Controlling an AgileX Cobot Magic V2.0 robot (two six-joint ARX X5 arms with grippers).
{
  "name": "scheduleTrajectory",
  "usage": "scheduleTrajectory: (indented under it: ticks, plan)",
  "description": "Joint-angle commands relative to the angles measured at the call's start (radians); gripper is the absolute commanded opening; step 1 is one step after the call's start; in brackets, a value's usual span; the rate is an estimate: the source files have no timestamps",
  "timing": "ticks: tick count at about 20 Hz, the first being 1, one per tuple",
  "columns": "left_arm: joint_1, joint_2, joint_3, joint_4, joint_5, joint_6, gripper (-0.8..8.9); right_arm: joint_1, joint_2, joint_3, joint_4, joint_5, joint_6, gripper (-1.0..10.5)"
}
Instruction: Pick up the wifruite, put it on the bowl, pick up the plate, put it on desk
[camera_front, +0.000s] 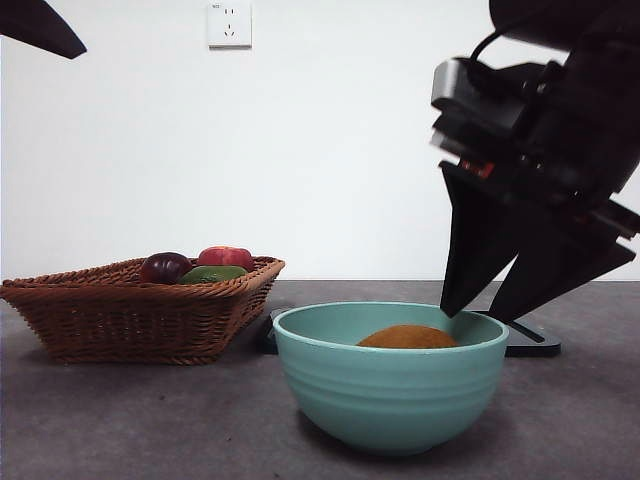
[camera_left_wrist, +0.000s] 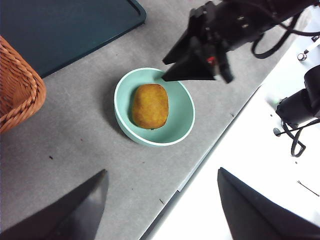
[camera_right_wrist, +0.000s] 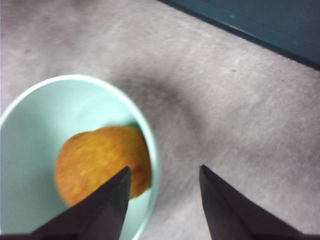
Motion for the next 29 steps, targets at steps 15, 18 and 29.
scheduleTrajectory:
  ticks: [15,18,29]
  plan:
    - [-0.005,0.005,0.009,0.011,0.002,0.006,3.44,0.010,0.087,0.005,0.063,0.001,0.005,0.1]
    - [-0.005,0.005,0.009,0.011,0.002,0.005,3.44,0.010,0.085,0.005,0.071,-0.005,0.006,0.1]
    - [-0.005,0.005,0.009,0.011,0.002,0.021,3.44,0.009,0.029,0.055,0.040,0.004,0.006,0.1]
